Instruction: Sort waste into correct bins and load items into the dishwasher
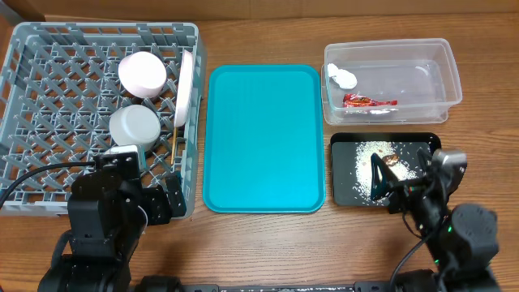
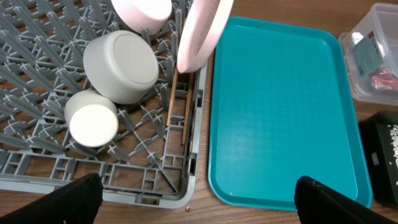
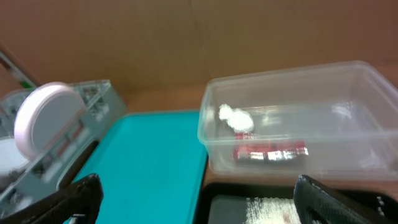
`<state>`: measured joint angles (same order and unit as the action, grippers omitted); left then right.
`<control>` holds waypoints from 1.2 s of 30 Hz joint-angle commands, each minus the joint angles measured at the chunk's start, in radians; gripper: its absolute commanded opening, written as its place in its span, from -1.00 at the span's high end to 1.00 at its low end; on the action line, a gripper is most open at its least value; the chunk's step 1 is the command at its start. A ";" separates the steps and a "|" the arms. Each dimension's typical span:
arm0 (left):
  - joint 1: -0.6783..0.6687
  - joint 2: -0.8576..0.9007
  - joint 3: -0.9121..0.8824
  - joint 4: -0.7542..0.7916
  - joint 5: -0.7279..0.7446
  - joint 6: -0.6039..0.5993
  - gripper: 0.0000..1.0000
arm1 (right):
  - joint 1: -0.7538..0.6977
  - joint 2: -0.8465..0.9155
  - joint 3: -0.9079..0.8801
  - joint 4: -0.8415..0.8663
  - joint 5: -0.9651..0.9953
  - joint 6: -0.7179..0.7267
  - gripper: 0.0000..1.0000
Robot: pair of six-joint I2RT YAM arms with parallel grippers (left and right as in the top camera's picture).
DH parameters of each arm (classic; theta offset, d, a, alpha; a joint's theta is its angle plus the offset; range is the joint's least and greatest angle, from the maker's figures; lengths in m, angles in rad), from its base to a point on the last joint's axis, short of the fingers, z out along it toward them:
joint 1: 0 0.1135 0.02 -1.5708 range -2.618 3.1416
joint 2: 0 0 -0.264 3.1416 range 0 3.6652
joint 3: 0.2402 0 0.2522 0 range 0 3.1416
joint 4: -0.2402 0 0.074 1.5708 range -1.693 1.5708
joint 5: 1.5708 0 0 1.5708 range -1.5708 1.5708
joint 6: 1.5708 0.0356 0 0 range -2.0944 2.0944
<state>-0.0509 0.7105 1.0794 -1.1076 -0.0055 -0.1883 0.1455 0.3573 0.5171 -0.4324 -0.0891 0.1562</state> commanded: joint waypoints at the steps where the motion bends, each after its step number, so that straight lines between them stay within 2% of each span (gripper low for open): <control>1: -0.003 0.002 -0.005 0.000 -0.013 -0.003 -1.00 | -0.003 -0.106 -0.141 0.129 -0.002 0.000 -1.00; 7: -0.003 0.002 -0.005 0.000 -0.013 -0.003 -1.00 | -0.003 -0.276 -0.364 0.392 -0.001 -0.001 -1.00; 14: -0.003 0.002 -0.005 0.000 -0.013 -0.003 -0.99 | -0.003 -0.355 -0.508 0.508 0.034 -0.001 -1.00; 22: -0.003 0.002 -0.005 0.000 -0.013 -0.003 -0.99 | -0.003 -0.355 -0.509 0.345 0.106 -0.001 -1.00; 36: -0.003 0.002 -0.005 0.000 -0.013 -0.003 -1.00 | -0.003 -0.354 -0.509 0.349 0.106 -0.001 -1.00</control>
<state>-0.0509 0.7136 1.0790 -1.1076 -0.0055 -0.1883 0.1452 0.0120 0.0185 -0.0895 0.0067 0.1566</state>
